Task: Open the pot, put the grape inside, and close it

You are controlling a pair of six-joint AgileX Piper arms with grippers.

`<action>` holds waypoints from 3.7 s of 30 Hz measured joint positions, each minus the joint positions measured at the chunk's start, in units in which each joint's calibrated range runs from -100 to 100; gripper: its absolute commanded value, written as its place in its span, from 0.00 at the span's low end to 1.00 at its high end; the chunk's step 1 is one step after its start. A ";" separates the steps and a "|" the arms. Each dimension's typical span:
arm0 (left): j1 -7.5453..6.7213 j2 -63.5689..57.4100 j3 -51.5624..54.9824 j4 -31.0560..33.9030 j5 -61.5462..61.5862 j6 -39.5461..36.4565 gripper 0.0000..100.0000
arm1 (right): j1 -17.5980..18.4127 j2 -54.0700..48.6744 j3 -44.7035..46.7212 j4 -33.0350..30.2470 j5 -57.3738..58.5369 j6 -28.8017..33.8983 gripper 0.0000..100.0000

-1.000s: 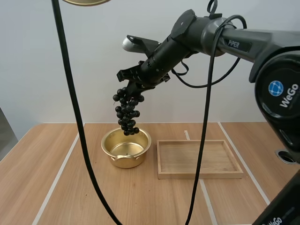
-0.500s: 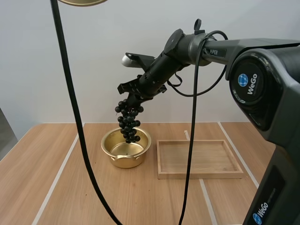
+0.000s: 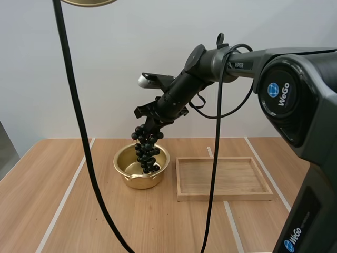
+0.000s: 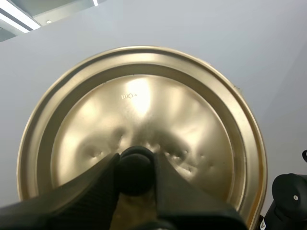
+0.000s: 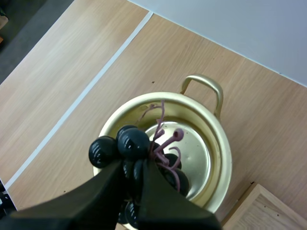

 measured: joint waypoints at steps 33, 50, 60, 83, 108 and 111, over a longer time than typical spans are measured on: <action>0.00 0.00 0.00 -0.21 1.83 0.00 0.00 | 5.81 0.02 5.17 -1.64 -12.93 -1.92 0.00; 0.00 0.00 0.00 0.48 3.98 -0.09 0.00 | 5.72 11.52 5.17 -4.13 -24.30 -2.02 0.00; 0.00 0.00 0.00 0.86 4.14 -0.08 0.00 | 4.05 11.78 5.17 -6.36 -27.20 -2.02 0.00; 0.00 0.00 0.00 0.86 4.51 -0.08 0.00 | 2.72 12.02 5.17 -5.51 -24.52 -2.02 0.00; 0.00 0.00 0.00 0.86 4.51 -0.08 0.00 | 2.72 14.77 5.17 -3.85 -22.84 -2.02 0.71; 0.00 0.00 0.00 0.86 4.51 -0.08 0.00 | 2.72 14.77 5.17 -3.84 -23.00 -2.02 0.85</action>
